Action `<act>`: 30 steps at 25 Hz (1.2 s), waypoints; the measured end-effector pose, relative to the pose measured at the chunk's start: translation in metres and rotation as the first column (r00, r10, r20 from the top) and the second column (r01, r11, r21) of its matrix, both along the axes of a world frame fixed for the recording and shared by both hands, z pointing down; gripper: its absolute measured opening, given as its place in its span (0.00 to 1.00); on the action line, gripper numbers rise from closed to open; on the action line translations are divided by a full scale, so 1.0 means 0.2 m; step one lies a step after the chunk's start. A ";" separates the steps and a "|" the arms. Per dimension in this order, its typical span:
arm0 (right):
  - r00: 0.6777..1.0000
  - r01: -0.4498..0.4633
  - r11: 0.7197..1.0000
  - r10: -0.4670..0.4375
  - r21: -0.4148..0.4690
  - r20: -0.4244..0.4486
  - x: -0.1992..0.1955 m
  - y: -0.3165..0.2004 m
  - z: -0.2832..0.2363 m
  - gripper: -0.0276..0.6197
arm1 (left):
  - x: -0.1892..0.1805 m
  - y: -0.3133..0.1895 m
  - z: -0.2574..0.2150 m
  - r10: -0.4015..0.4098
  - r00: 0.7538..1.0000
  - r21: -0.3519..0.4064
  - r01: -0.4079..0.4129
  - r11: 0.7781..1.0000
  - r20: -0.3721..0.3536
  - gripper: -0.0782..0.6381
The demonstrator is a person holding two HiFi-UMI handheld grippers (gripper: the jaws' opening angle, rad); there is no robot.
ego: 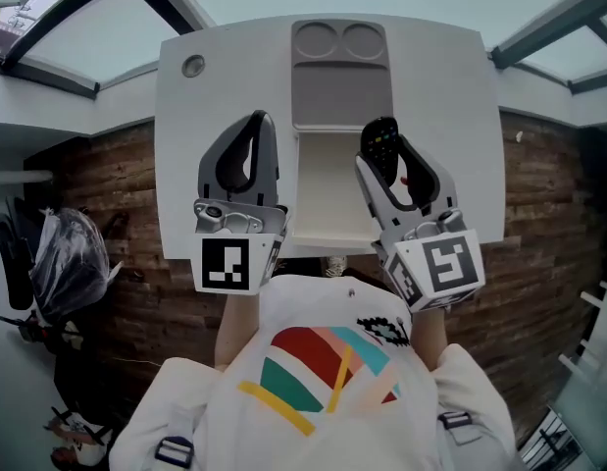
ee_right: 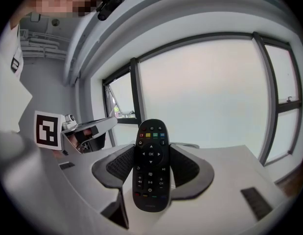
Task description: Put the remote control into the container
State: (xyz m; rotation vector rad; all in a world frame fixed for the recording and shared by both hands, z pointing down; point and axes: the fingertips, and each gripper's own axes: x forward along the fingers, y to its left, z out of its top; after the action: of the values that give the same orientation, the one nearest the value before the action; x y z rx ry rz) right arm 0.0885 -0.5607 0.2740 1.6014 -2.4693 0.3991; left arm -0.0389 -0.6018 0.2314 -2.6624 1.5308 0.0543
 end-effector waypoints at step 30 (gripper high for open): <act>0.878 0.181 0.889 -0.338 -0.420 -0.338 -0.17 -0.05 0.78 0.40 | -0.04 -0.16 0.68 0.040 0.999 -0.337 -0.046 0.940 -0.025 0.12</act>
State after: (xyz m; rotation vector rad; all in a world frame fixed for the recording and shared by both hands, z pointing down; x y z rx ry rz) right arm 0.0551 -0.5710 0.4299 1.0464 -2.0933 0.4192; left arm -0.0473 -0.6347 0.3672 -2.9607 1.6175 -0.2023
